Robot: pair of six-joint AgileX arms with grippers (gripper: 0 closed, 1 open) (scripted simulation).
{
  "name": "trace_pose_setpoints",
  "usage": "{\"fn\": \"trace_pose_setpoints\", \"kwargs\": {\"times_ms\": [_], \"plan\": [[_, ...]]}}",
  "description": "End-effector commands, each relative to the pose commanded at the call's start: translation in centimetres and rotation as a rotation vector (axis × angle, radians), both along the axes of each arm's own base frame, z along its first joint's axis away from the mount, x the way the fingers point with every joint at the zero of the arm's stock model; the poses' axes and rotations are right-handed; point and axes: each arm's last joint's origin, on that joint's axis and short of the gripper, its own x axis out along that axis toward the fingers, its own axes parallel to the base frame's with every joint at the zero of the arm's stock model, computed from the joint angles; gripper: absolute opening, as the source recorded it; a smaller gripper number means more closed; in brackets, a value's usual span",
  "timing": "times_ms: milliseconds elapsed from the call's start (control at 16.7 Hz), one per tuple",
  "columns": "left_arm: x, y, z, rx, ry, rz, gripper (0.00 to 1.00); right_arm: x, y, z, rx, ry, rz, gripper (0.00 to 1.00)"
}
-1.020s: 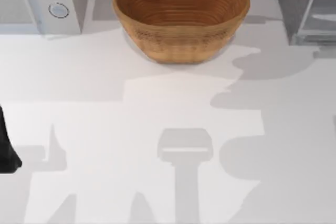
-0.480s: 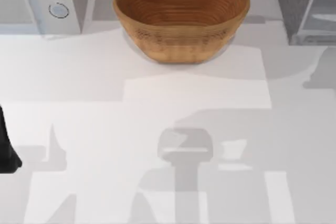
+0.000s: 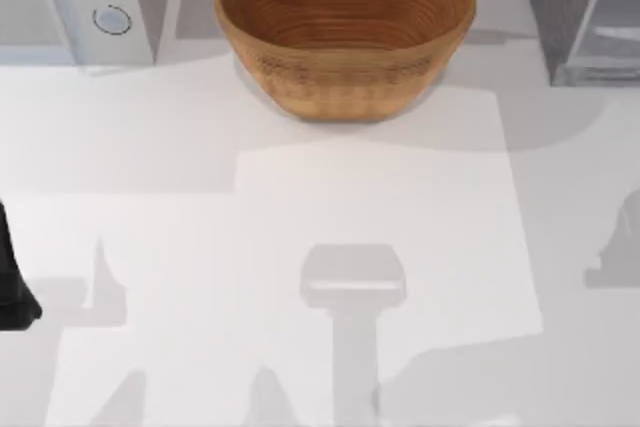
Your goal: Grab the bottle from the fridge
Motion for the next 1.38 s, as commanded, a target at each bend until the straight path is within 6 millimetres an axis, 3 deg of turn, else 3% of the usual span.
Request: {"fn": "trace_pose_setpoints", "kwargs": {"times_ms": [360, 780, 1140, 1380], "plan": [[0.0, 0.0, 0.0, 0.000, 0.000, 0.000, 1.00, -2.1, 0.5, -3.6, -0.006, -0.010, 0.006, 0.00], [0.0, 0.0, 0.0, 0.000, 0.000, 0.000, 1.00, -2.2, 0.5, -3.8, -0.005, -0.011, 0.005, 0.00], [0.0, 0.0, 0.0, 0.000, 0.000, 0.000, 1.00, -1.0, 1.3, -0.9, -0.005, -0.059, 0.010, 0.00], [0.0, 0.0, 0.0, 0.000, 0.000, 0.000, 1.00, 2.2, 3.1, 1.4, -0.006, -0.049, 0.009, 0.00]]}}
